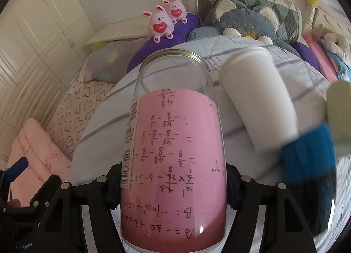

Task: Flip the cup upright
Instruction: 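Carry the jar toward the tools and set it down on its side, open right gripper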

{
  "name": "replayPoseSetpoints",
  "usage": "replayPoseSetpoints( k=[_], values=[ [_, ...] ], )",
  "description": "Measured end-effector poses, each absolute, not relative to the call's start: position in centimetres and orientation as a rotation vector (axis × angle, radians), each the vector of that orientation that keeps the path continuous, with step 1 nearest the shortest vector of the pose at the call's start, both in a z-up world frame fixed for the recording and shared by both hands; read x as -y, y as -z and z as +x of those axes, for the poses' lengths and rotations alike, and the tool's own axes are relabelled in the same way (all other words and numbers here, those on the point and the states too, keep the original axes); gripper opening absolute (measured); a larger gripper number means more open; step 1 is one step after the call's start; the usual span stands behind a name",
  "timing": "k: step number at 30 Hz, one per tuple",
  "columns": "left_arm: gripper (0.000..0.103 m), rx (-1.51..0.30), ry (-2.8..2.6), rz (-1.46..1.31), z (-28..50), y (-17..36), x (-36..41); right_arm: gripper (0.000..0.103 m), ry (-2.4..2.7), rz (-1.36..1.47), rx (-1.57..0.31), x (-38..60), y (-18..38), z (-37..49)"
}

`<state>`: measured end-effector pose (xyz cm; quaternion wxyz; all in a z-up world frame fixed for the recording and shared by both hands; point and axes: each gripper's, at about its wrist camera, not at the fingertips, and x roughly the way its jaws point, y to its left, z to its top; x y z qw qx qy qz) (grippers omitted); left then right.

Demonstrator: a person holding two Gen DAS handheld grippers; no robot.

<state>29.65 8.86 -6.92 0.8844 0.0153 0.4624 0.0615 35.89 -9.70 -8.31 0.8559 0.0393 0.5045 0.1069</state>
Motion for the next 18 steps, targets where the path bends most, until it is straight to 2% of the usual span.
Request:
replayPoseSetpoints(
  k=[10,18],
  values=[
    [0.103,-0.961,-0.069,0.046,22.7,7.1,-5.4,0.069,-0.143,0.213,-1.043,14.7,8.5,22.8],
    [0.103,-0.968,-0.029,0.085,18.6,7.9,-3.2,0.07,-0.093,0.252,-1.044,14.8,10.2,18.9]
  ],
)
